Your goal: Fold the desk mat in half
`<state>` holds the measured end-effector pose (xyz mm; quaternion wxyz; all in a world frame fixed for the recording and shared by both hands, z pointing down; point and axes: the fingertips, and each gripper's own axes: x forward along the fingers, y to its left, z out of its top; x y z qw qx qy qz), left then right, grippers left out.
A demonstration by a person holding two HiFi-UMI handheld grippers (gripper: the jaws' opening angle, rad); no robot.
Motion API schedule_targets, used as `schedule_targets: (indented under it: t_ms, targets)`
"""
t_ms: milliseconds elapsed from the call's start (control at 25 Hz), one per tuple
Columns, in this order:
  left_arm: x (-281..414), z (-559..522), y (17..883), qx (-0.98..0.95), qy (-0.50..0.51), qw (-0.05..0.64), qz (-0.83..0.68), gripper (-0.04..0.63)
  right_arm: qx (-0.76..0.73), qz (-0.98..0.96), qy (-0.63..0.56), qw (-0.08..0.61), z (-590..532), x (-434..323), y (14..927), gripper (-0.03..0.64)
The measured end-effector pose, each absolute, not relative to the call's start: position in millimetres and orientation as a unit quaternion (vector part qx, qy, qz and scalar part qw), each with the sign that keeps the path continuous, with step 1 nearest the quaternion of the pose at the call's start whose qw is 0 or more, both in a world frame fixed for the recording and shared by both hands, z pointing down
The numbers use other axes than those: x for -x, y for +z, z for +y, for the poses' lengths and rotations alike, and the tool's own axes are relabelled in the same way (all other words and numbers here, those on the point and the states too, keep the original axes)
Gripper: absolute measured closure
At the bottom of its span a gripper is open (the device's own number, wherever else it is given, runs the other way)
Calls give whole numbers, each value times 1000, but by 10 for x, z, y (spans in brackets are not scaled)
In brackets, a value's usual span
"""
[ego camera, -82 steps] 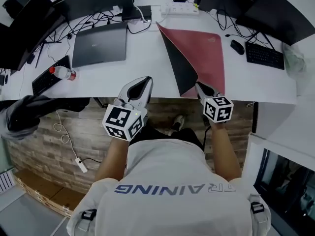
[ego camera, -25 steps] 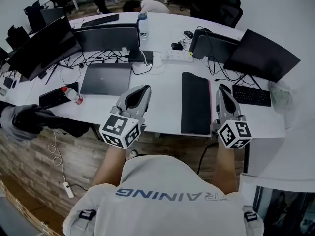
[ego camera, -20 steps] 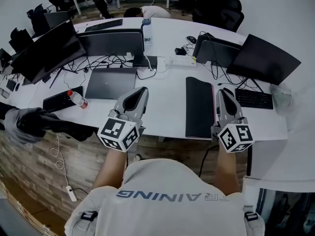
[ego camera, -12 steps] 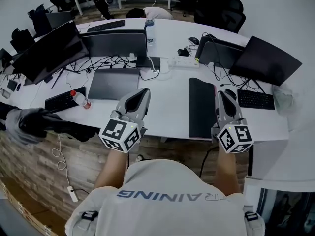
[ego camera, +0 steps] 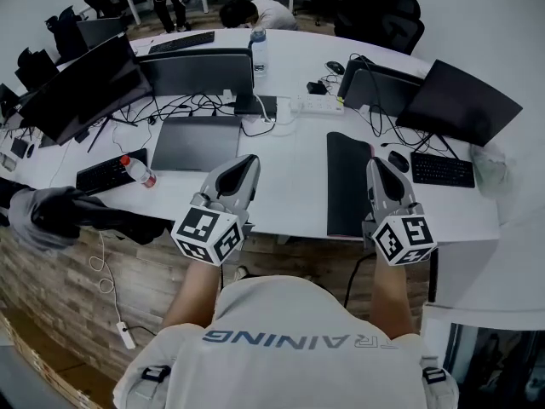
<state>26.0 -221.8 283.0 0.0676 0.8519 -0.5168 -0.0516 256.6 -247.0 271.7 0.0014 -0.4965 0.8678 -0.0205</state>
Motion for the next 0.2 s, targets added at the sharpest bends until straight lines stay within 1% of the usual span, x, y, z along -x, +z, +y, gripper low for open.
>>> schedule_targets:
  t_ms: [200]
  targets:
    - [-234, -2201, 2862, -850, -51, 71, -519, 592, 496, 868, -30, 2, -2470, -2593, 2755, 601]
